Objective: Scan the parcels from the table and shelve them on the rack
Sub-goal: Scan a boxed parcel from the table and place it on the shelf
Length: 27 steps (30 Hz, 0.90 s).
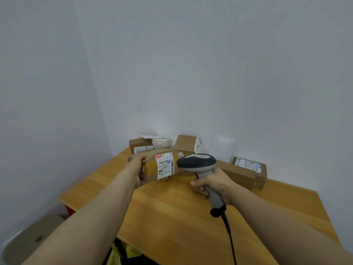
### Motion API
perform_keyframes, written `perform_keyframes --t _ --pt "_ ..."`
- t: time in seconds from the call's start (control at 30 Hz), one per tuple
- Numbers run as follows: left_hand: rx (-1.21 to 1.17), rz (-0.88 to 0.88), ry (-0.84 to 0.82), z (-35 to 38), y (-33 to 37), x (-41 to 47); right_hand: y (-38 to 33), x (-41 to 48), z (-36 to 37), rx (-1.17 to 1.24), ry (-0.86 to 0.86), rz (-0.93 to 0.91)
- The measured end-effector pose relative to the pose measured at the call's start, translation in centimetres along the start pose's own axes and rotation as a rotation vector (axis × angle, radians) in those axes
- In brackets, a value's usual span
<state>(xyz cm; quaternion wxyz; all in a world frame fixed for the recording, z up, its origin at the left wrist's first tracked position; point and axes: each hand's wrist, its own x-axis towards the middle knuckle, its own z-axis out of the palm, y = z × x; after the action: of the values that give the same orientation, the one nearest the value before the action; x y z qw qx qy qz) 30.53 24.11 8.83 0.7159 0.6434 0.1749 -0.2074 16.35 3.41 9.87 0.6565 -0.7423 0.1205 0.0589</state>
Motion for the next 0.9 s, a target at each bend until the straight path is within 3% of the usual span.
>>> perform_keyframes --t 0.57,0.9 --pt "-0.052 -0.025 0.054 -1.9 -0.3 1.0 -0.6 0.1 0.2 0.014 -0.047 0.069" --pt "-0.044 -0.044 0.006 -2.4 -0.8 1.4 -0.3 0.5 0.8 0.119 0.059 0.084"
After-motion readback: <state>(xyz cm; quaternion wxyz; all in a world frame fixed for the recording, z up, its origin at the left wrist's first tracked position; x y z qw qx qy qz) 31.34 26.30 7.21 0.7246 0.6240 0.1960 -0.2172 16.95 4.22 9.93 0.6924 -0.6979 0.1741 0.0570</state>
